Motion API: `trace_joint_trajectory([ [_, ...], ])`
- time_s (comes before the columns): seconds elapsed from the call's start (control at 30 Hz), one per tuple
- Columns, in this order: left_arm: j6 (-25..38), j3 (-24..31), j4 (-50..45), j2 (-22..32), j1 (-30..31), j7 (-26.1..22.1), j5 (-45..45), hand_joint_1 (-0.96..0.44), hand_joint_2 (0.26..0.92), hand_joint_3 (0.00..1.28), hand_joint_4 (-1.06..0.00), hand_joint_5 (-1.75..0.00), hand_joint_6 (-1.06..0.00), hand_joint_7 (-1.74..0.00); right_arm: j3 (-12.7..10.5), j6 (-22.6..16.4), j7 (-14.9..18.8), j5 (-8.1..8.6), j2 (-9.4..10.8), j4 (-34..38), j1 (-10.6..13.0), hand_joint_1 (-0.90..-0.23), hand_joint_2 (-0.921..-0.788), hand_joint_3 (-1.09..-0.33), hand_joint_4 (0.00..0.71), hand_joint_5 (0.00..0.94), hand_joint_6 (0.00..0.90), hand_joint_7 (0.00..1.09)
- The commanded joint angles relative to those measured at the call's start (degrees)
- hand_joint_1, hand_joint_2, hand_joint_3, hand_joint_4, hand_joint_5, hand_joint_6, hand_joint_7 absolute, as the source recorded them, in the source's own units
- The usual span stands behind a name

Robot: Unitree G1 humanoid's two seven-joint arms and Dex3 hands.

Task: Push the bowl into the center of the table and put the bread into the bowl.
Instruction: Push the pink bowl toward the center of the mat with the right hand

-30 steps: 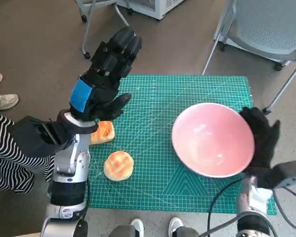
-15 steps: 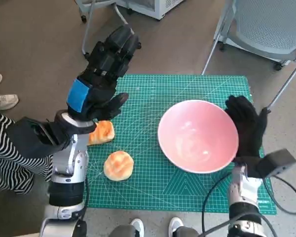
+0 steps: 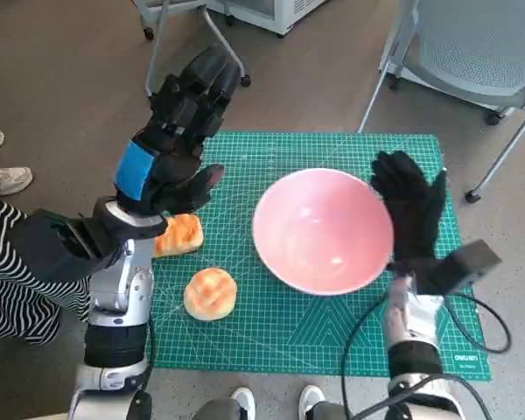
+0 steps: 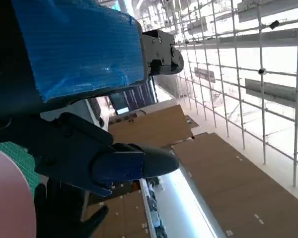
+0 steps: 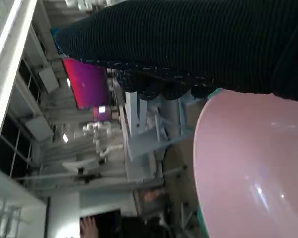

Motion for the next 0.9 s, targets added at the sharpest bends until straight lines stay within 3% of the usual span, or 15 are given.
trace_joint_trajectory([
  [0.03,0.33,0.17,-1.71,0.52,0.96,0.31,0.20,-0.69,0.921,0.42,-0.05,0.00,0.00,-0.37,-0.07,1.63,-0.55,-0.44,1.10,3.39,-2.43,-0.604,-0.921,-0.772,0.102,0.001,0.000,0.48],
  [0.27,0.01,0.32,-2.04,0.95,1.46,0.19,0.30,-0.69,0.921,0.41,-0.05,0.00,0.00,-0.37,-0.68,2.02,-0.10,-0.40,1.21,7.62,-6.11,-0.589,-0.921,-0.769,0.105,0.003,0.001,0.49],
  [0.43,0.08,0.20,-2.80,1.03,1.96,0.45,0.54,-0.69,0.921,0.41,-0.06,-0.01,0.00,-0.37,-0.91,1.47,0.09,-0.68,0.98,8.88,-7.06,-0.588,-0.921,-0.771,0.109,0.005,0.001,0.50],
  [0.7,-0.02,0.36,-3.48,1.36,2.83,0.79,0.74,-0.69,0.921,0.41,-0.06,-0.01,0.00,-0.37,-0.88,1.42,0.45,-0.84,-0.75,5.57,-6.11,-0.594,-0.921,-0.786,0.110,0.004,-0.001,0.49],
  [0.9,-0.08,0.13,-3.59,1.03,2.85,1.49,1.21,-0.69,0.921,0.41,-0.06,-0.01,0.00,-0.37,0.37,3.22,-0.97,-1.51,-1.55,-3.92,-3.77,-0.631,-0.921,-0.746,0.112,0.004,0.000,0.49],
])
